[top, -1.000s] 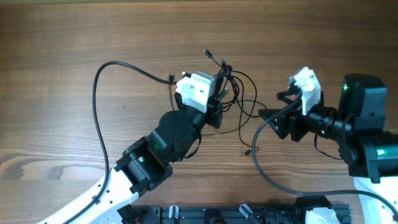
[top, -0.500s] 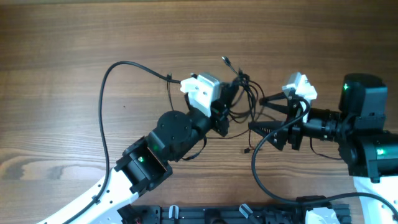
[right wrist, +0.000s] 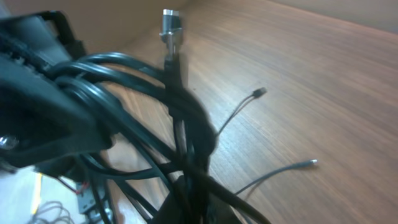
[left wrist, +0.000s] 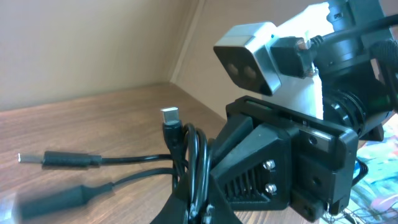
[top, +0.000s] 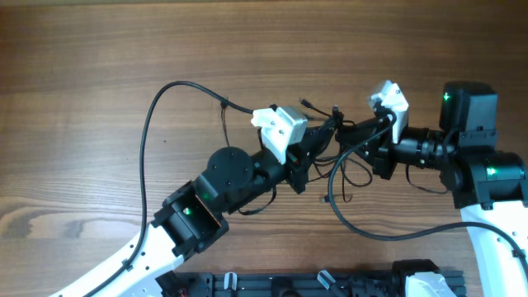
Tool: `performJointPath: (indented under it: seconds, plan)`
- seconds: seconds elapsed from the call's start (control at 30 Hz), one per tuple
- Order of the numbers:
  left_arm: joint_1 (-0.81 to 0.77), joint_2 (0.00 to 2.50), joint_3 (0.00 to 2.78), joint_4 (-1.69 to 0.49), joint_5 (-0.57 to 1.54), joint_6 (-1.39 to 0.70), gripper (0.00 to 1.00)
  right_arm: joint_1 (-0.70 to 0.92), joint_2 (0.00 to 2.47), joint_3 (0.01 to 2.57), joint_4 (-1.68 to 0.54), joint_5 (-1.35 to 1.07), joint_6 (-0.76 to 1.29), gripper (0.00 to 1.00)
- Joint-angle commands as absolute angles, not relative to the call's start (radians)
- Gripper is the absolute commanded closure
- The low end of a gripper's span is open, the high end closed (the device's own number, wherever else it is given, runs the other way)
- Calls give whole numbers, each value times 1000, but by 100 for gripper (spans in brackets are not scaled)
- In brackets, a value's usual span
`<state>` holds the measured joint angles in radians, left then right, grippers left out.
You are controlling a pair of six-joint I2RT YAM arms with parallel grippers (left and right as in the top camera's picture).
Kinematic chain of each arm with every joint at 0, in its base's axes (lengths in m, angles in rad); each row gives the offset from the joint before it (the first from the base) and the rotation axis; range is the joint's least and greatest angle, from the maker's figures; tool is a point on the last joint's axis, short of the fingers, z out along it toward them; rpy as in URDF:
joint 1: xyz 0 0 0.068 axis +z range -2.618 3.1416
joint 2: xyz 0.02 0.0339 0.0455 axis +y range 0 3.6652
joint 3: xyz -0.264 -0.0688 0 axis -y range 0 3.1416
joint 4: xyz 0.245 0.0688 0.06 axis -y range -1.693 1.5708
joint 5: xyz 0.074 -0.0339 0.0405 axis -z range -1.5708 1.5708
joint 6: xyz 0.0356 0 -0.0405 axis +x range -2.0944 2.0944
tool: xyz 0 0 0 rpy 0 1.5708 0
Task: Untangle cables
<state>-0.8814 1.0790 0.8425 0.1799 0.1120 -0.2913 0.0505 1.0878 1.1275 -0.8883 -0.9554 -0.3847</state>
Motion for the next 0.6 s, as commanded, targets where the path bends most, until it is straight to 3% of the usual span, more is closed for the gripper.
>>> performJointPath:
  seconds: [0.0, 0.2, 0.4, 0.53, 0.57]
  plan:
    - [-881, 1059, 857, 199, -3, -297, 96, 51, 1094, 1131, -891, -1034, -393, 96]
    - [-881, 1059, 857, 232, -473, -301, 96, 51, 1094, 1131, -1048, -1034, -544, 96]
    - [-881, 1059, 857, 214, -537, -304, 96, 51, 1094, 1131, -1053, -1023, -553, 96]
    - [-881, 1059, 857, 183, -536, -304, 96, 51, 1094, 1131, -915, -654, -130, 94]
    - [-882, 1059, 857, 183, -532, -304, 96, 51, 1094, 1131, -897, -494, 8, 80]
